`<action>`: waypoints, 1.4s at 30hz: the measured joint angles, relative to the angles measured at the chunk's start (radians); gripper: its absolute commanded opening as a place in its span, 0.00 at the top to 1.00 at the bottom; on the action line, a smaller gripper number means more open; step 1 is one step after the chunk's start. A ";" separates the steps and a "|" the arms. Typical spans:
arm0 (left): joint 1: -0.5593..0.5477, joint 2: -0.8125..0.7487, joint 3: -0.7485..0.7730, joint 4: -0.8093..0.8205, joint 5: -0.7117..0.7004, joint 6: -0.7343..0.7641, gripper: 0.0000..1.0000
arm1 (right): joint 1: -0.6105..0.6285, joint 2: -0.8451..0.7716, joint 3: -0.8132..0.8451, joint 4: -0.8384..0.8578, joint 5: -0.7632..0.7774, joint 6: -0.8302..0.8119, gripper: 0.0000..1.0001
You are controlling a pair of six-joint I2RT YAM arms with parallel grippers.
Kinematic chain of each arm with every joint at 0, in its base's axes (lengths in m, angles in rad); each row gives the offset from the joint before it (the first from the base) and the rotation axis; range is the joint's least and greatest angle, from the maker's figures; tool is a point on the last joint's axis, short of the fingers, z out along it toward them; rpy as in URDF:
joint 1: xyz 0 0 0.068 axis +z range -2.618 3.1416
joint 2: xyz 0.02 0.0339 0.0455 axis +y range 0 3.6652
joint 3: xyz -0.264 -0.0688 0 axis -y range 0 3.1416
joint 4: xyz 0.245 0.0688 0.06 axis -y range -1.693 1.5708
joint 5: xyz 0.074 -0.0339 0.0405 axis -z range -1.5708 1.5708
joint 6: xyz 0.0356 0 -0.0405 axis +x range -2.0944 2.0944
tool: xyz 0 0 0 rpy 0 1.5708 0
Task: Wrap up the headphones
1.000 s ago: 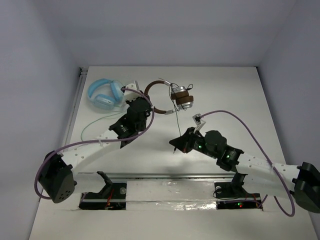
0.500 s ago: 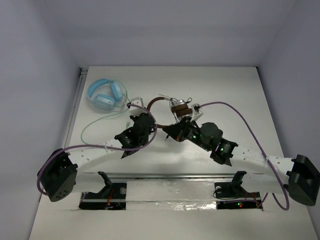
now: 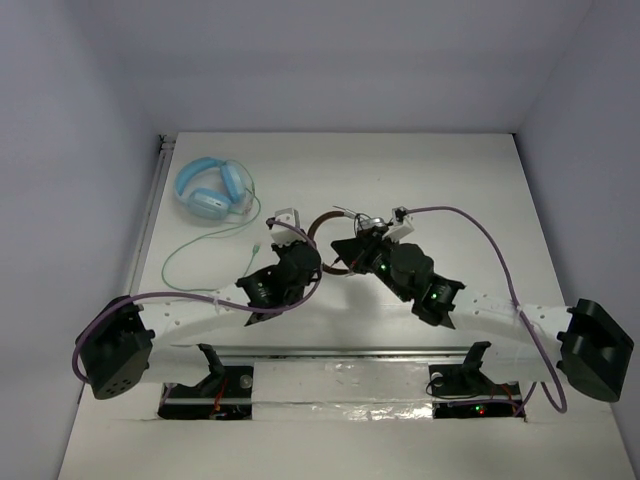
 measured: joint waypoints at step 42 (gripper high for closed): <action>-0.011 0.079 0.034 -0.093 0.051 0.029 1.00 | 0.000 0.179 0.275 -0.386 0.014 -0.037 0.44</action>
